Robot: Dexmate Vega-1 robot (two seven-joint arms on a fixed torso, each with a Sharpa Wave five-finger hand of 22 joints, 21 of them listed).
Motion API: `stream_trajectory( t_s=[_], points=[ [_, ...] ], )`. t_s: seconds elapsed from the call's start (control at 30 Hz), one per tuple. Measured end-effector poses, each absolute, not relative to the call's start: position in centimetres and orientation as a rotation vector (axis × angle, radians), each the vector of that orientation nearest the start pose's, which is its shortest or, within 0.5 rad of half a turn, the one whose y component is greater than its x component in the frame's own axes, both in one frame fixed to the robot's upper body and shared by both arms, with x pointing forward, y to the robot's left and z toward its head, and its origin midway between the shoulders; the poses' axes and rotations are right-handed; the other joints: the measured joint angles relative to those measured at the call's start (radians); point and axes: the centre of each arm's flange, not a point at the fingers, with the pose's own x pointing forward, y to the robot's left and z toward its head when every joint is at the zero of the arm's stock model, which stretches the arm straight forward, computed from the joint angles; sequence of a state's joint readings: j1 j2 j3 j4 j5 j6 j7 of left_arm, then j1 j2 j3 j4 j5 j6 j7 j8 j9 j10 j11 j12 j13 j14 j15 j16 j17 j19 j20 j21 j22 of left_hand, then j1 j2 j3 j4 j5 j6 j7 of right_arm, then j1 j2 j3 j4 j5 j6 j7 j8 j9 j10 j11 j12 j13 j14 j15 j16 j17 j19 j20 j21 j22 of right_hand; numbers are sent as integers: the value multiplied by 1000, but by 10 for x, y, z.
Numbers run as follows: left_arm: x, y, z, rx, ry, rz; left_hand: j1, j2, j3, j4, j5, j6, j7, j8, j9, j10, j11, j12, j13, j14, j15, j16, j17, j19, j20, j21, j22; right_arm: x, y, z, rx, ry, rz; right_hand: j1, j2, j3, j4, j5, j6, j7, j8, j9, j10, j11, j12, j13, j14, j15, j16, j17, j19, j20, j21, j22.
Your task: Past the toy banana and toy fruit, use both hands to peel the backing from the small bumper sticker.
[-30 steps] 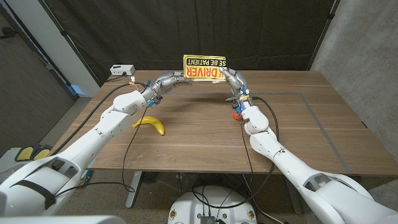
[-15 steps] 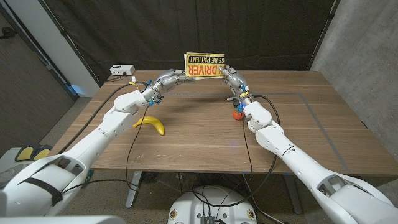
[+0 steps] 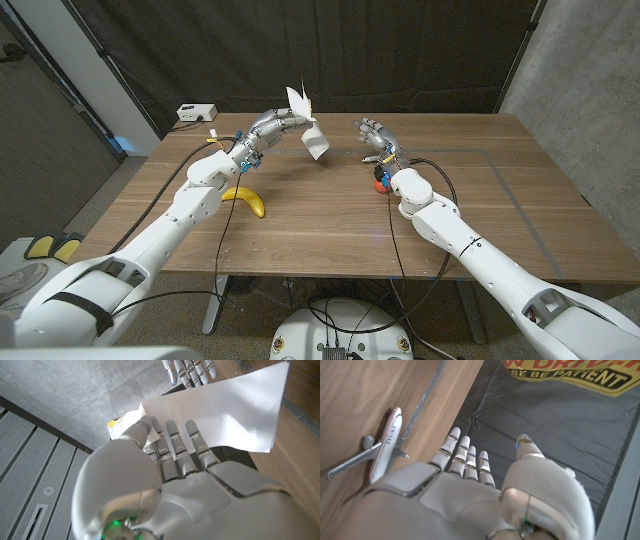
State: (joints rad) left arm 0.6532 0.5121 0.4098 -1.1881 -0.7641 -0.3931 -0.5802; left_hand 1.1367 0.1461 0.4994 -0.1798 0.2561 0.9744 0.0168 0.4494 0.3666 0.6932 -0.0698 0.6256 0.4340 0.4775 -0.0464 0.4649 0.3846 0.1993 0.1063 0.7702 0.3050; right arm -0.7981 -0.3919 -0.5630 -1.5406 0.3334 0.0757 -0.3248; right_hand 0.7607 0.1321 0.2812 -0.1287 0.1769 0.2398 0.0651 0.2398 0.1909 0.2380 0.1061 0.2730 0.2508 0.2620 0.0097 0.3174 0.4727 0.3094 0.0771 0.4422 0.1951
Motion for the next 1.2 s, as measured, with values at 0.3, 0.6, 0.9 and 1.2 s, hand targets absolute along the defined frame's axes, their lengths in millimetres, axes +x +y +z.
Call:
stream_trajectory(
  t_s=[0.3,0.6,0.9,1.2],
  points=[
    [637,255,52,25,-796,-657,-9,-10,0,0,19,-4,4,0,13,-6,-6,1,4,14,-3,-8,-4,5,-5,16,0,623,-141,-3,-150,-717,168,-95,-21,-51,44,0,100,-15,13,2,96,0,27,-5,77,-10,20,0,32,10,14,0],
    [637,254,49,-17,-797,-625,-20,-20,9,3,50,-4,4,17,36,4,-15,1,-3,23,-2,-25,-14,8,-8,34,-3,618,-138,0,-207,-791,250,-208,-72,-116,86,0,43,-10,-31,2,21,-5,-12,-5,15,19,-9,-5,-20,46,-3,0],
    [637,251,47,-50,-777,-595,-24,-34,30,2,89,-3,5,39,61,11,-22,1,-1,41,-2,-39,-23,11,-21,55,-5,608,-136,3,-307,-831,202,-210,-74,-121,74,5,33,-6,-36,2,8,1,-22,-2,1,23,-15,-5,-39,52,-10,0],
    [633,248,49,-35,-731,-555,-24,-55,63,1,157,-6,9,77,93,48,-12,16,7,80,-7,-40,-18,7,-17,81,-4,587,-121,8,-475,-910,91,-168,-71,-109,40,12,75,-29,-25,2,63,-23,-7,-2,34,-3,-9,-9,-15,43,-6,0]
  ],
)
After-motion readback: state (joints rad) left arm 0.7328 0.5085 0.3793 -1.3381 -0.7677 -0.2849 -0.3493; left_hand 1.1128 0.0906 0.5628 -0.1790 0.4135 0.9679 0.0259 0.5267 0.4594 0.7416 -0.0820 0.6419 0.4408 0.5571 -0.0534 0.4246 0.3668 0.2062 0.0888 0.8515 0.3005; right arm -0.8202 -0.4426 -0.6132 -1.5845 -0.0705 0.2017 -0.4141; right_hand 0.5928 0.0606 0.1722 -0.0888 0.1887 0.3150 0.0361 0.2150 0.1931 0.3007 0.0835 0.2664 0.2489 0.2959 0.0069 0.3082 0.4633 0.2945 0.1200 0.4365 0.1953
